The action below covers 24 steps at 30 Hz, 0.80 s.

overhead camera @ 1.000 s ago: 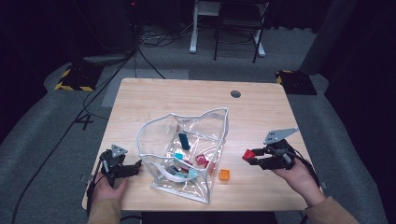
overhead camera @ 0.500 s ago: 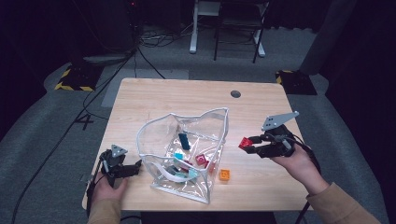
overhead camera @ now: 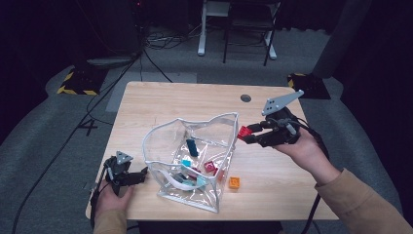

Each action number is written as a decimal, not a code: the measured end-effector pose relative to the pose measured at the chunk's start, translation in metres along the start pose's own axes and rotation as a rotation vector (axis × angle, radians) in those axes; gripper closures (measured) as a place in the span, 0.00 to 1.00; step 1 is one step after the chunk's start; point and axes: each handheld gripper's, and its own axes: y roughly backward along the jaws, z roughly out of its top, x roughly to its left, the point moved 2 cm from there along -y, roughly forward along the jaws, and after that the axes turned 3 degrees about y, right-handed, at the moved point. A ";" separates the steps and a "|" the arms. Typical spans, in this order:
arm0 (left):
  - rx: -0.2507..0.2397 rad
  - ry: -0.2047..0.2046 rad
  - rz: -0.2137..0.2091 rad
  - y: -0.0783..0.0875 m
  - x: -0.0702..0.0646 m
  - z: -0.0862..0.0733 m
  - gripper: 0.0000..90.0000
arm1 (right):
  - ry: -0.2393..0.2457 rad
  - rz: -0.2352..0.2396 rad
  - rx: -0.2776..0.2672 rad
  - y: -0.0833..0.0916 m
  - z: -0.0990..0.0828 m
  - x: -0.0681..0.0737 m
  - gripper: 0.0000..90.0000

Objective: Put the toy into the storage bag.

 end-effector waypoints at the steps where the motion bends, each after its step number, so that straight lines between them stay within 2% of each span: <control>1: -0.001 0.000 -0.001 0.000 0.000 0.000 0.14 | 0.000 0.001 0.001 0.000 0.003 0.000 0.65; 6: 0.000 0.000 0.000 0.000 0.000 0.000 0.14 | -0.004 0.013 0.001 -0.004 0.022 -0.001 0.65; 11: 0.000 0.000 0.000 0.000 0.000 0.000 0.14 | 0.019 0.014 0.009 -0.012 0.039 0.003 0.65; 16: -0.001 0.001 -0.001 0.000 0.000 0.000 0.14 | 0.038 0.025 0.038 -0.026 0.052 0.009 0.65; 19: -0.001 -0.001 0.001 0.000 0.000 0.000 0.14 | 0.069 0.013 0.073 -0.035 0.056 0.014 0.65; 24: 0.000 0.000 0.000 0.000 0.000 0.000 0.14 | 0.079 0.029 0.097 -0.053 0.067 0.018 0.65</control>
